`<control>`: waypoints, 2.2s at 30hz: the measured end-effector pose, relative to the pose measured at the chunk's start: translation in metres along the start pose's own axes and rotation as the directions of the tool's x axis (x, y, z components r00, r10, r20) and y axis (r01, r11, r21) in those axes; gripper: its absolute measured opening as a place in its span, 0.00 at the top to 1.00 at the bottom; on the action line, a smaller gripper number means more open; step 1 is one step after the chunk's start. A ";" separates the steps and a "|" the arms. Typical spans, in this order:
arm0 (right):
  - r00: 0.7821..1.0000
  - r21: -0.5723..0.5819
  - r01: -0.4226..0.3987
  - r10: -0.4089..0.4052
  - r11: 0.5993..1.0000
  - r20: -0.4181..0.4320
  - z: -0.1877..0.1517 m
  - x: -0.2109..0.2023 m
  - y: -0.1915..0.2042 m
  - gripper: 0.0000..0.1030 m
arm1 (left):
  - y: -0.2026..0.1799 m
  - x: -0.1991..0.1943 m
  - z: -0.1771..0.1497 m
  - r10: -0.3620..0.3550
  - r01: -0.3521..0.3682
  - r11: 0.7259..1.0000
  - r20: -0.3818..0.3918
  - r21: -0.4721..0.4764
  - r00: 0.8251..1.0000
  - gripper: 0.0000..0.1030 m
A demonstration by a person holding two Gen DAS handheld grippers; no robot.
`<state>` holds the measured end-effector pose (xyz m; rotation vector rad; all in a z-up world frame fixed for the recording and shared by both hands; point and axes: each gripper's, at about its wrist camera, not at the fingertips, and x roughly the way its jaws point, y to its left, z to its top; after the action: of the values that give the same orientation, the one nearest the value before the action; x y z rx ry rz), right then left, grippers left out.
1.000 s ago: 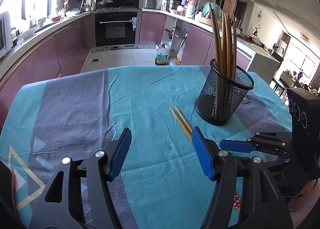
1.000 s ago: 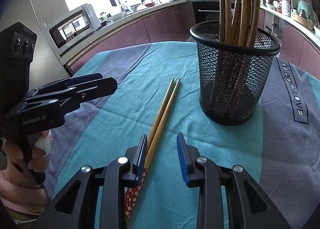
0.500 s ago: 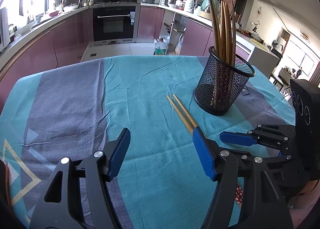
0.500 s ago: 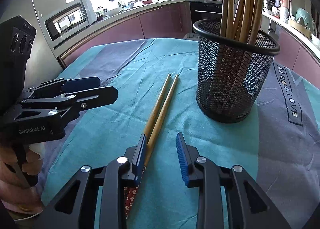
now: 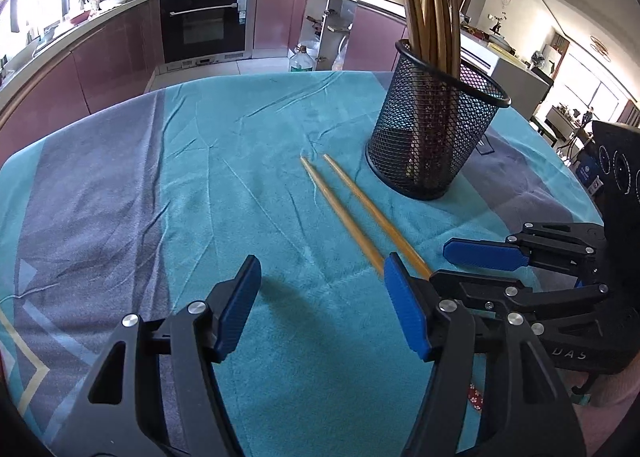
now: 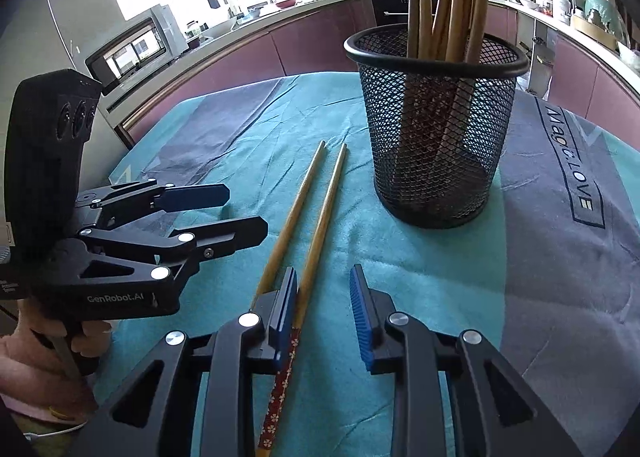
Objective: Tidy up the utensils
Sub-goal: 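Move both open tools down toward the last two chopsticks, then close the left tool on one chopstick while the right tool grasps the other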
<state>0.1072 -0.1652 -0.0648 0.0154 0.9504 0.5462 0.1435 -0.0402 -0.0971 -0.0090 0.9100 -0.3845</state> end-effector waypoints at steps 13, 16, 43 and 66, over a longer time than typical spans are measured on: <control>1.000 0.012 -0.021 0.021 1.000 0.002 -0.003 -0.006 -0.008 0.76 | -0.014 0.016 0.005 0.018 -0.016 0.998 -0.028 0.058 0.999 0.58; 1.000 0.008 -0.019 0.019 1.000 0.001 -0.003 -0.007 -0.009 0.76 | -0.014 0.015 0.004 0.035 -0.033 0.997 -0.028 0.072 0.999 0.65; 0.999 -0.054 0.047 -0.047 0.997 0.010 0.023 0.019 0.004 0.77 | -0.003 0.009 0.002 0.049 -0.047 0.997 -0.024 0.056 0.999 0.80; 0.999 -0.012 0.048 -0.048 0.999 0.015 0.028 0.027 -0.002 0.93 | -0.008 0.017 0.009 0.077 -0.076 0.996 -0.015 0.049 0.997 0.91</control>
<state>0.1422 -0.1482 -0.0690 -0.0142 0.9310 0.5069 0.1573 -0.0544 -0.1038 0.0734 0.9147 -0.3352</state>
